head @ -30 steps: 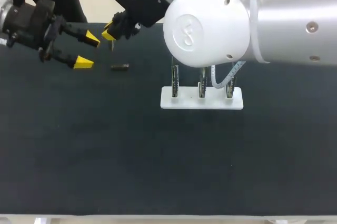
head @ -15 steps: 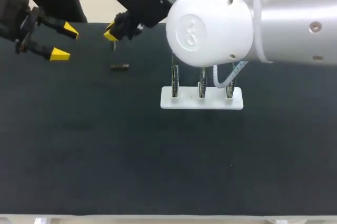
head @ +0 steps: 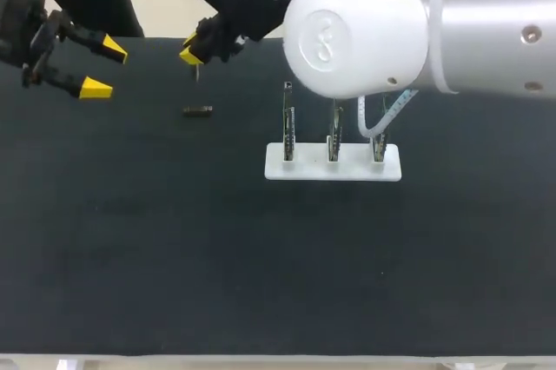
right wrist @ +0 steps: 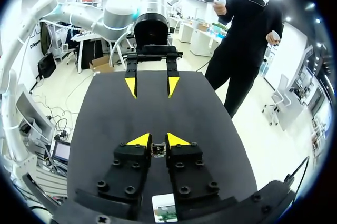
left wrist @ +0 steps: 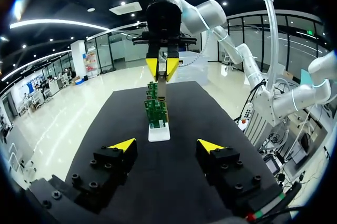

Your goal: Pick up the optical module with the left hand, and insert it into the network port with the right hand.

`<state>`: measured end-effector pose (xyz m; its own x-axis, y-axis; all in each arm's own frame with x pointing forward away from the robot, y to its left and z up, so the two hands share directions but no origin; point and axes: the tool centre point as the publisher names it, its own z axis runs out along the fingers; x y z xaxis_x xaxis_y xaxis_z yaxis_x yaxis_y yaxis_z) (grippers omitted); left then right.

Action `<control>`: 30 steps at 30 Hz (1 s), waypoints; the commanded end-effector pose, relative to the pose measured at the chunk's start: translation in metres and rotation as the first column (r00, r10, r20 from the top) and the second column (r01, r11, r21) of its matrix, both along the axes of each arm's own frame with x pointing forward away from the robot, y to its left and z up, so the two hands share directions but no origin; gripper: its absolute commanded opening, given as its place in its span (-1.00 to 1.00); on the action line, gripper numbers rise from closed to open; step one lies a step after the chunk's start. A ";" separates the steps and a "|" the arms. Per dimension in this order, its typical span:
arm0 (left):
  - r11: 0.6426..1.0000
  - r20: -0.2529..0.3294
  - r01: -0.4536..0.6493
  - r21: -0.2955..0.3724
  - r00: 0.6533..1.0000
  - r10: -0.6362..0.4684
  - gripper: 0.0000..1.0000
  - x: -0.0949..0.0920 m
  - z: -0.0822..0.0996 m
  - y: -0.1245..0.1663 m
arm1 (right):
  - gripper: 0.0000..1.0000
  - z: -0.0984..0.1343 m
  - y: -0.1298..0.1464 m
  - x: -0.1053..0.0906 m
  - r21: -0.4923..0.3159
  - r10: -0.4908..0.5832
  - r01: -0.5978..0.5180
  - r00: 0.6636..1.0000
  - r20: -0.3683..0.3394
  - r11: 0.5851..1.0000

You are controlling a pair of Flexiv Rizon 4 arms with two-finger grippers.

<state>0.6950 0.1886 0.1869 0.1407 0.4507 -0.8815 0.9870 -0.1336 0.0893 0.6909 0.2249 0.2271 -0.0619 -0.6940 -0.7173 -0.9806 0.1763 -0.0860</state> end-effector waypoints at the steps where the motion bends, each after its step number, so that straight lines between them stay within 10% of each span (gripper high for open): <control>1: 1.000 0.000 0.003 0.002 1.000 -0.003 1.00 0.001 0.000 0.000 | -1.00 0.000 -0.017 0.010 0.010 0.041 -0.041 0.999 -0.010 0.999; 30: 1.000 0.000 0.003 0.002 1.000 -0.003 1.00 0.001 0.000 0.000 | -1.00 -0.010 -0.160 0.021 -0.013 0.051 -0.051 0.998 -0.034 0.999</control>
